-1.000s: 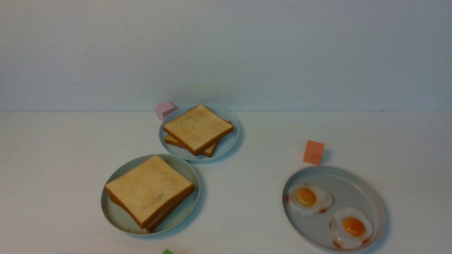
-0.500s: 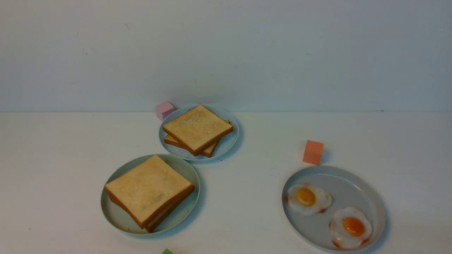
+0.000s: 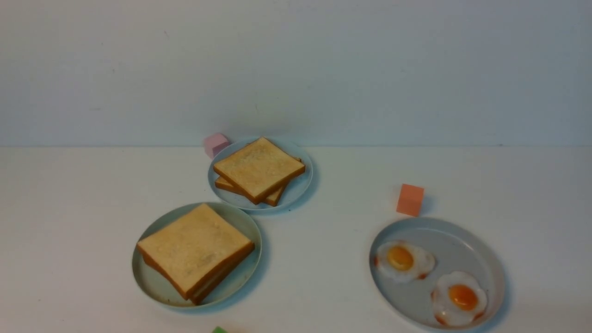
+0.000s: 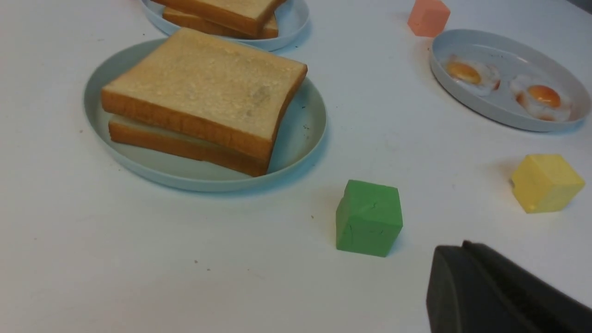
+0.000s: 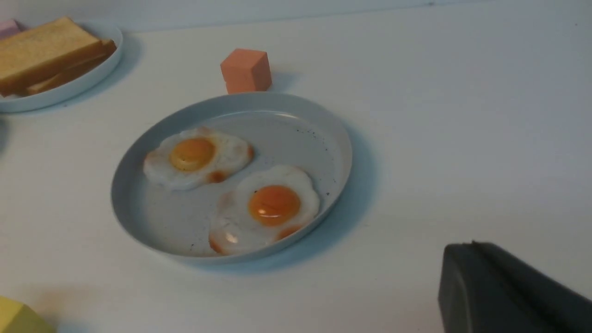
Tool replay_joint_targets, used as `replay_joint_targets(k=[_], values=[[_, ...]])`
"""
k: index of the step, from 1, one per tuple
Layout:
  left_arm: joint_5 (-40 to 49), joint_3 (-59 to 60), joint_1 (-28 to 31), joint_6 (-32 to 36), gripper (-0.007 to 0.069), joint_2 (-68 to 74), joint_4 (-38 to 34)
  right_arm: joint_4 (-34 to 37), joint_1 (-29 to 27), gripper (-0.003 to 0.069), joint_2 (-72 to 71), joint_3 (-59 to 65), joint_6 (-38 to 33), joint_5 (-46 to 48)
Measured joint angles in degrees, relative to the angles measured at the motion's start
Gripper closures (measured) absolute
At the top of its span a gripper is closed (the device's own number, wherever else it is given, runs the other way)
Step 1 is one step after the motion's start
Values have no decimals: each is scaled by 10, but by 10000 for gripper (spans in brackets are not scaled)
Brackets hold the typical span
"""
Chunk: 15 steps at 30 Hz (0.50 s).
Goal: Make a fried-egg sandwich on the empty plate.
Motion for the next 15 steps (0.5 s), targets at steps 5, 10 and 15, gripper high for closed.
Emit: replay_joint_targets(k=[5, 10, 15], values=[[0, 0, 0, 0, 627, 0, 0, 0, 0, 669, 0, 0, 0, 0], [0, 0, 0, 0, 621, 0, 0, 0, 0, 666, 0, 0, 0, 0], [1, 0, 0, 0, 621, 0, 0, 0, 0, 664, 0, 0, 0, 0]])
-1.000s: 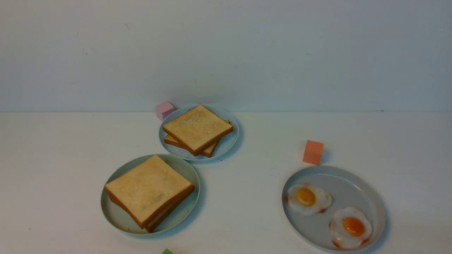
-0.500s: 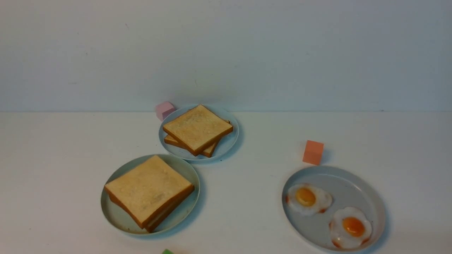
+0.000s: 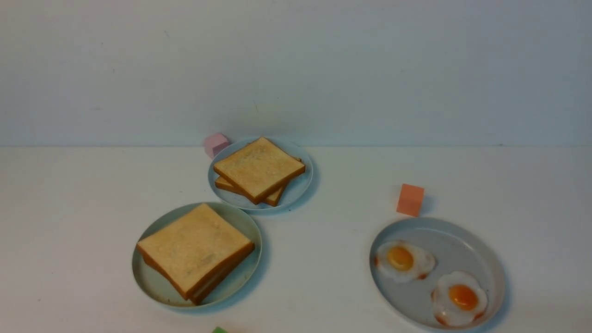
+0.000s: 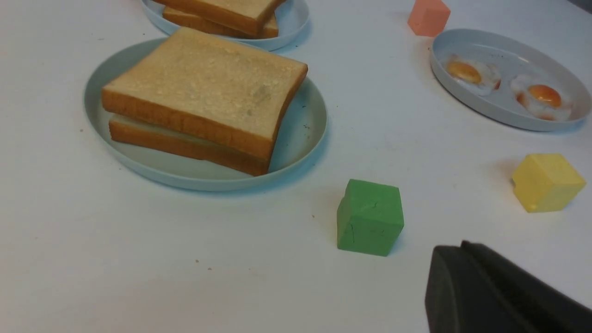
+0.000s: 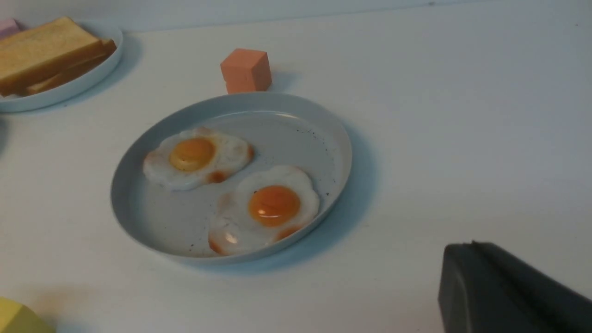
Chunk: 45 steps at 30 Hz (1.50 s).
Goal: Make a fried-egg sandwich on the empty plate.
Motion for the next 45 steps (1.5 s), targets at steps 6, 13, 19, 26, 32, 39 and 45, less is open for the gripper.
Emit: replay_joint_targets(k=[6, 13, 19, 26, 32, 39, 45], values=[[0, 0, 0, 0, 617, 0, 0, 0, 0, 659, 0, 0, 0, 0], [-4, 1, 0, 0, 609, 0, 12, 0, 0, 655, 0, 0, 0, 0], [-62, 1, 86, -76, 638, -18, 95, -1, 0, 652, 0, 0, 0, 0], [-28, 1, 278, -191, 638, -33, 128, -1, 0, 644, 0, 0, 0, 0], [47, 1, 304, -199, 638, -33, 128, -1, 0, 640, 0, 0, 0, 0], [48, 1, 304, -199, 638, -33, 126, -1, 0, 637, 0, 0, 0, 0], [48, 1, 304, -199, 638, -33, 126, -1, 0, 636, 0, 0, 0, 0]])
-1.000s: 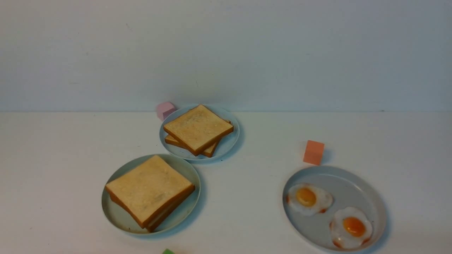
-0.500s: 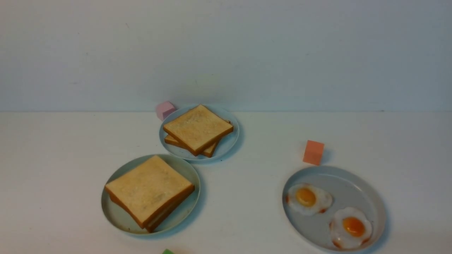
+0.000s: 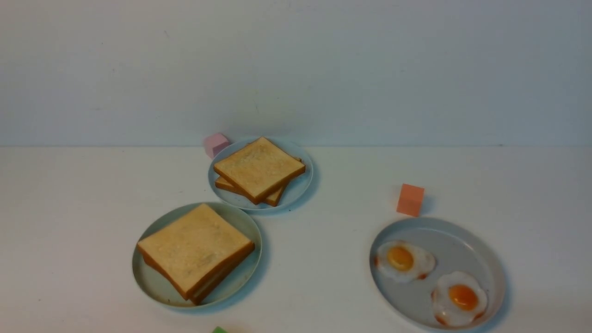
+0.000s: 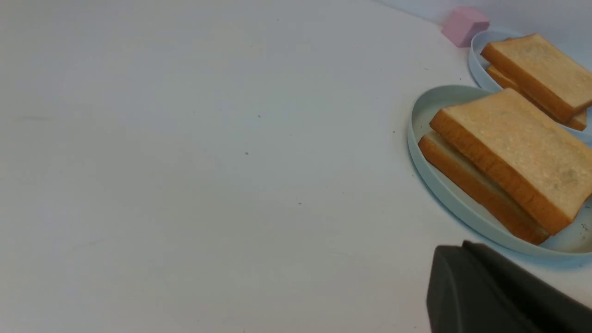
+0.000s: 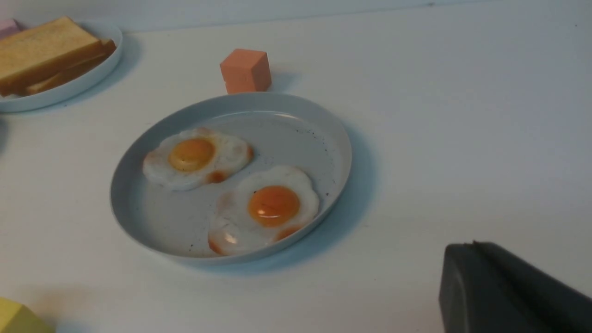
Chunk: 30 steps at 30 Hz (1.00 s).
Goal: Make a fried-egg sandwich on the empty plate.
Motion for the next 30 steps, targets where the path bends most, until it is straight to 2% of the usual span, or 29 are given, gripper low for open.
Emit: replay_joint_targets(k=[30], values=[[1, 0, 0, 0, 638, 0, -1, 0, 0, 606, 0, 0, 0, 0]])
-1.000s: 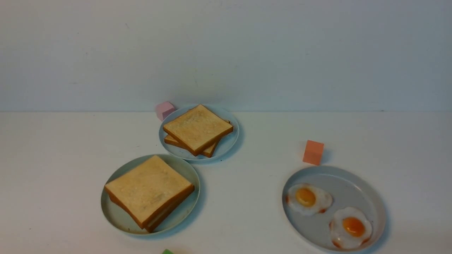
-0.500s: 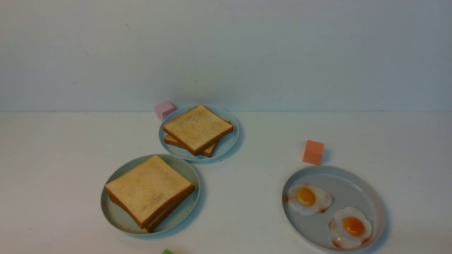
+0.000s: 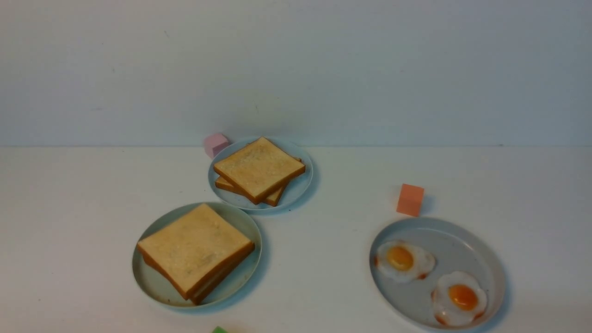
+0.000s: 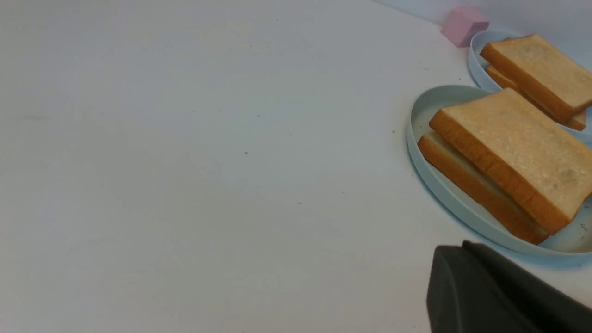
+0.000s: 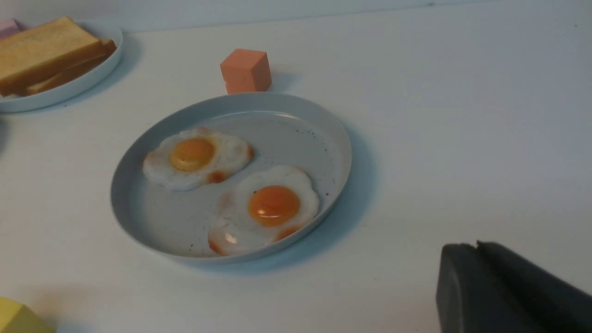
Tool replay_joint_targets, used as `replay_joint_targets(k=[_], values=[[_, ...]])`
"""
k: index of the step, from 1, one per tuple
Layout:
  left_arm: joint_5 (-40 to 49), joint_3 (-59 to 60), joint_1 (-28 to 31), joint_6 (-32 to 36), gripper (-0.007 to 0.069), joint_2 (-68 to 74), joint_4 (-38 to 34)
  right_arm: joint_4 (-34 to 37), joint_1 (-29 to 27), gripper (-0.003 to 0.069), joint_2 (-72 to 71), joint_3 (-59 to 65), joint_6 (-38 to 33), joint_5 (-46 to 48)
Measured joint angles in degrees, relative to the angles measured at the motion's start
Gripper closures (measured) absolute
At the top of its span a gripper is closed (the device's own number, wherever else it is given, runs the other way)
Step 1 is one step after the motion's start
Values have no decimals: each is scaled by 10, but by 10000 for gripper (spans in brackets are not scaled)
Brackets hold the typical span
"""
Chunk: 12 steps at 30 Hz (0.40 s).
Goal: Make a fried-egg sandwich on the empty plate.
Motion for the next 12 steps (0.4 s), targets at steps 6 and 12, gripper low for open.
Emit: replay_joint_targets(k=[6, 12], values=[[0, 0, 0, 0, 638, 0, 0, 0, 0, 598, 0, 0, 0, 0], [0, 0, 0, 0, 637, 0, 0, -1, 0, 589, 0, 0, 0, 0]])
